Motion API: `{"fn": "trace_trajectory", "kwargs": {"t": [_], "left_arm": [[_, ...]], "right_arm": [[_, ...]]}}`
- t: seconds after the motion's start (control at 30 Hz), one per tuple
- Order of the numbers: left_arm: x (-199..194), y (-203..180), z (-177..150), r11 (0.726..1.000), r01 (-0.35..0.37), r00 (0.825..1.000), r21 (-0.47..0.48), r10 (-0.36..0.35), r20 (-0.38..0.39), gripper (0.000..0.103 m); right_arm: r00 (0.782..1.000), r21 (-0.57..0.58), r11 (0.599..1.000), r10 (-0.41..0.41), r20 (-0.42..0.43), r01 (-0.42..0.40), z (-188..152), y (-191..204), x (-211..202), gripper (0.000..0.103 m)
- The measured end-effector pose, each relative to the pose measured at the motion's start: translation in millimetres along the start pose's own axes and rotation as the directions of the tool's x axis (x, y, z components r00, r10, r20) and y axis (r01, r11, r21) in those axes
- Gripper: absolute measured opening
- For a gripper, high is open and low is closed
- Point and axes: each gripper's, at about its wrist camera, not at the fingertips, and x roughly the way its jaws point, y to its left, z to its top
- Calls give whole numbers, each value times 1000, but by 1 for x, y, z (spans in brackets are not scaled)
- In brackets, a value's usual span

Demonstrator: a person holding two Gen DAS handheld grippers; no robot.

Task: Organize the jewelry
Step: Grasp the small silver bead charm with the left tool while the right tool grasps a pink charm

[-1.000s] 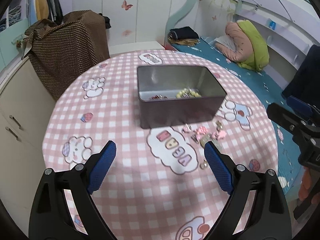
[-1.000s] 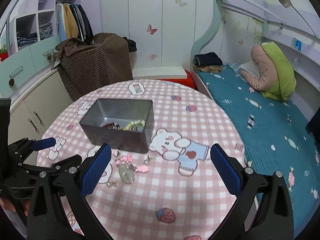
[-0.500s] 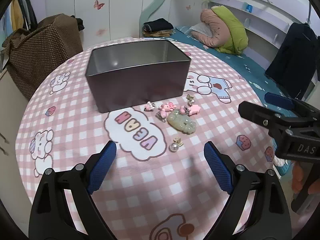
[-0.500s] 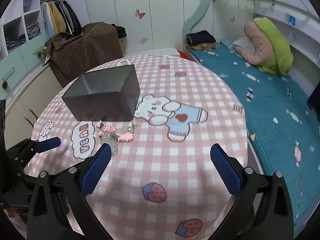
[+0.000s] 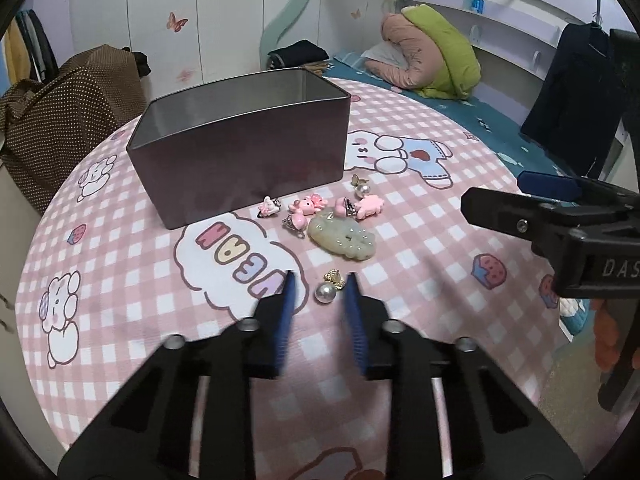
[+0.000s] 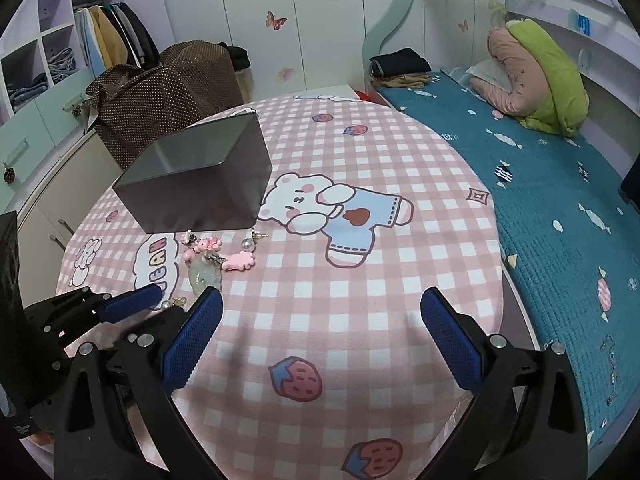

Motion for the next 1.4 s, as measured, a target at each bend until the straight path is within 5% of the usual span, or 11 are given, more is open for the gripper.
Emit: {"fn": "trace_trajectory", "kwargs": {"t": [0.53,0.8,1.23,1.4], "left_arm": [[-23,34,4,993,-29,996,-112,39,85,11],[-28,51,8,986,-40,993,-164,58,104,12],[-20,71,8,975,-24,995,-222,46,92,12],[-20,70,9,976,-20,994,-218,42,100,12]], "right_arm": [[1000,-34,999,18,-5,-19,7,13,15,95],[999,-126,991,-44,-18,42,18,34,38,78],[997,-202,979,-26,-73,11,20,55,61,55],[997,-254,966,19,-70,-37,19,64,62,34]]}}
